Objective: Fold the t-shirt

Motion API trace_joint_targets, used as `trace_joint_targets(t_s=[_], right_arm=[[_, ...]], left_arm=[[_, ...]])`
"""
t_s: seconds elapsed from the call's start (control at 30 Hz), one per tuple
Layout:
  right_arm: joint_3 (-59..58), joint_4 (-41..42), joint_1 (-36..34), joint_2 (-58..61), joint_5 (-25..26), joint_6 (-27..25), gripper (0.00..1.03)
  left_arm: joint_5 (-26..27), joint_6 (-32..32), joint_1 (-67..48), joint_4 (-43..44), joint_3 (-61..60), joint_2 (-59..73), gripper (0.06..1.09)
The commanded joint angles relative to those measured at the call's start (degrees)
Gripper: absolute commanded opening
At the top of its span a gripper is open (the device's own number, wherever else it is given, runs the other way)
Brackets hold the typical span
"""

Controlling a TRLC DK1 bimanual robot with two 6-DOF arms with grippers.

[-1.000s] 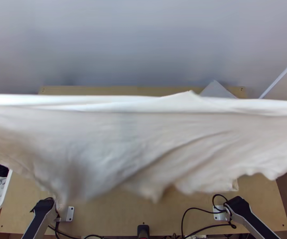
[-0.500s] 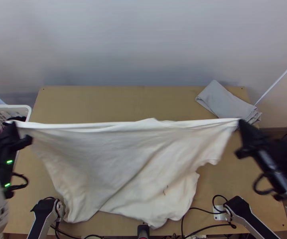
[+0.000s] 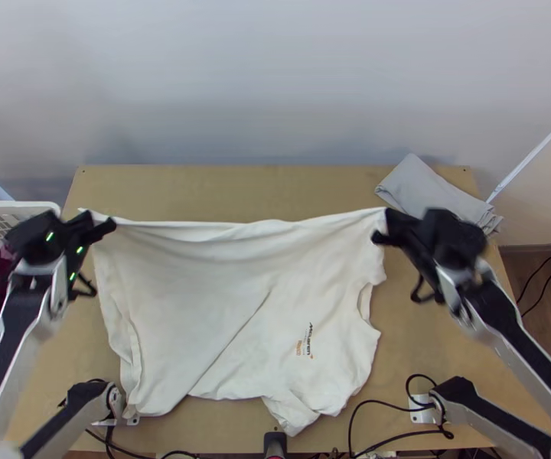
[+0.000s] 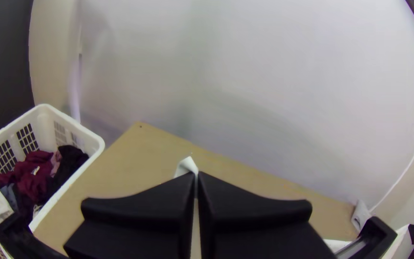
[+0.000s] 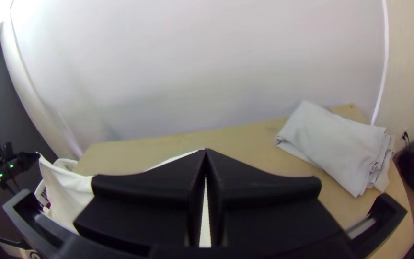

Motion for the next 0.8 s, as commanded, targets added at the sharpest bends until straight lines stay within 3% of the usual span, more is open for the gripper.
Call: trace_joint_targets(t_s=[0.0, 0.37, 0.7, 0.73, 0.77], right_arm=[[7.5, 1.4, -2.5, 9.0, 0.2, 2.9, 0.03], [24.7, 2.1, -5.9, 31.4, 0.4, 9.0, 0.03], [35.0, 2.0, -6.3, 44.5, 1.3, 10.4, 0.03], [35.4, 2.0, -6.3, 44.8, 1.3, 10.5, 0.03], [35.5, 2.3, -6.3, 44.8, 1.3, 10.5, 0.16]], left_arm=[[-0.2, 0.0, -0.2, 2.4, 7.1, 9.7, 0.10], [1.7, 0.8, 1.7, 3.9, 27.4, 38.1, 0.10], [1.7, 0.3, 2.1, 1.1, 44.2, 54.5, 0.10], [1.7, 0.3, 1.9, 0.3, 45.1, 55.0, 0.12], [1.7, 0.4, 1.9, -0.4, 45.8, 55.3, 0.26]])
